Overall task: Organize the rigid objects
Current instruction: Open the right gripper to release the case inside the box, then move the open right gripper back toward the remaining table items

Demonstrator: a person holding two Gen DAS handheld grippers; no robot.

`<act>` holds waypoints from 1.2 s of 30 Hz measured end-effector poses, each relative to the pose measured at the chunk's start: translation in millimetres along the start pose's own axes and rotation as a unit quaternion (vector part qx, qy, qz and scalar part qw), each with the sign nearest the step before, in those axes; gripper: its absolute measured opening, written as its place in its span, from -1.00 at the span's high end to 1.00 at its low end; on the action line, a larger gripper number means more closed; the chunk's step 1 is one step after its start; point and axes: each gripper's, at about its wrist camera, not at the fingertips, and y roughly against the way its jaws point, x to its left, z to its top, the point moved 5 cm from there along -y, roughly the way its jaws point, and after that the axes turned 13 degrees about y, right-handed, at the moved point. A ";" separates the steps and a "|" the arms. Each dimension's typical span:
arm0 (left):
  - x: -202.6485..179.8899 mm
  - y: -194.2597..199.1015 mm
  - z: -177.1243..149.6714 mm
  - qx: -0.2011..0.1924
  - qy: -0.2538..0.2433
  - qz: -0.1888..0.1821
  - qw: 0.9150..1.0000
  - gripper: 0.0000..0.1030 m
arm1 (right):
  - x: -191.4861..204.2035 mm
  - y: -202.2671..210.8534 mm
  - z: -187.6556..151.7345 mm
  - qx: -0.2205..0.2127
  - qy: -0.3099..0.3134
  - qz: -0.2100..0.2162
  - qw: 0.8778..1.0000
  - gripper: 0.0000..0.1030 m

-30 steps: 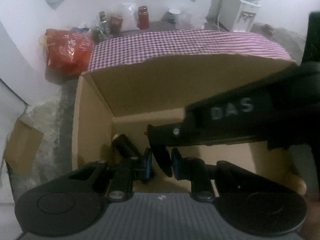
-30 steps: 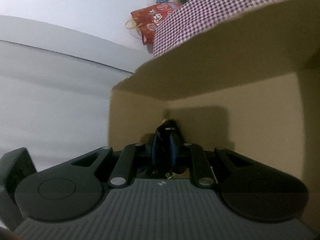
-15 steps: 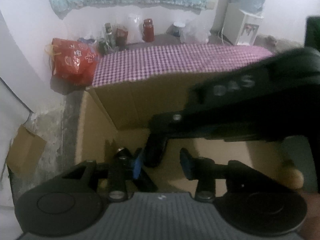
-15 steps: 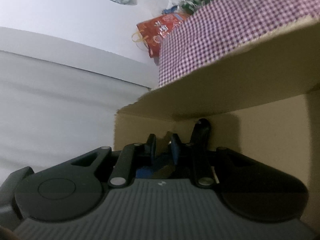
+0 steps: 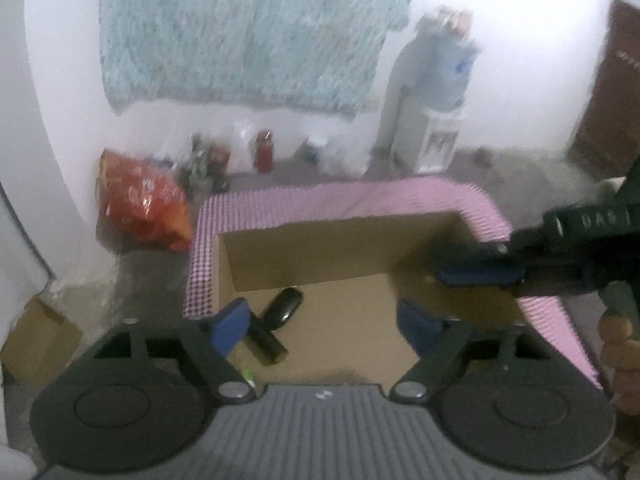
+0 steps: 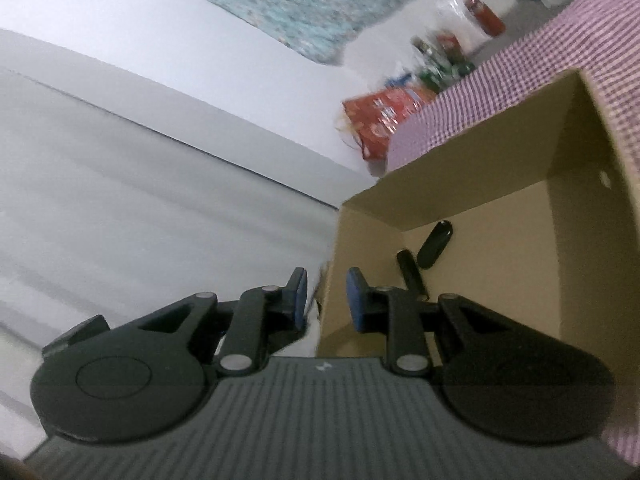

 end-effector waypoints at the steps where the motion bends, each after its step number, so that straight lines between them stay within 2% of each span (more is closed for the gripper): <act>1: -0.6 12.0 -5.6 -0.010 0.000 -0.008 1.000 -0.80 | 7.7 13.3 -8.8 -0.009 0.010 0.003 1.000 0.54; 6: -9.6 53.6 -52.7 -0.045 -0.001 -0.025 0.999 -1.00 | 33.4 74.0 -60.1 -0.044 0.056 -0.002 0.997 0.38; 10: -10.6 57.5 -100.5 -0.026 0.009 -0.028 0.999 -1.00 | 33.8 98.0 -103.2 -0.057 0.079 -0.037 0.995 0.25; 15: -12.9 47.0 -157.0 -0.002 0.020 -0.047 0.999 -1.00 | 11.2 99.3 -160.9 -0.043 0.085 -0.102 0.990 0.19; 19: -14.3 37.8 -187.8 0.013 0.027 -0.061 0.998 -1.00 | -9.2 89.3 -195.3 -0.029 0.081 -0.144 0.986 0.18; 25: -22.1 27.1 -215.6 0.014 0.013 -0.066 0.998 -1.00 | -27.4 68.2 -213.9 0.001 0.085 -0.179 0.980 0.18; 31: -44.0 9.5 -245.6 0.020 -0.044 -0.026 0.999 -0.99 | -24.4 37.1 -213.7 0.030 0.111 -0.195 0.974 0.18; 36: -55.9 -4.6 -258.5 0.024 -0.072 -0.006 0.997 -0.78 | -22.0 10.9 -213.6 0.056 0.133 -0.196 0.970 0.18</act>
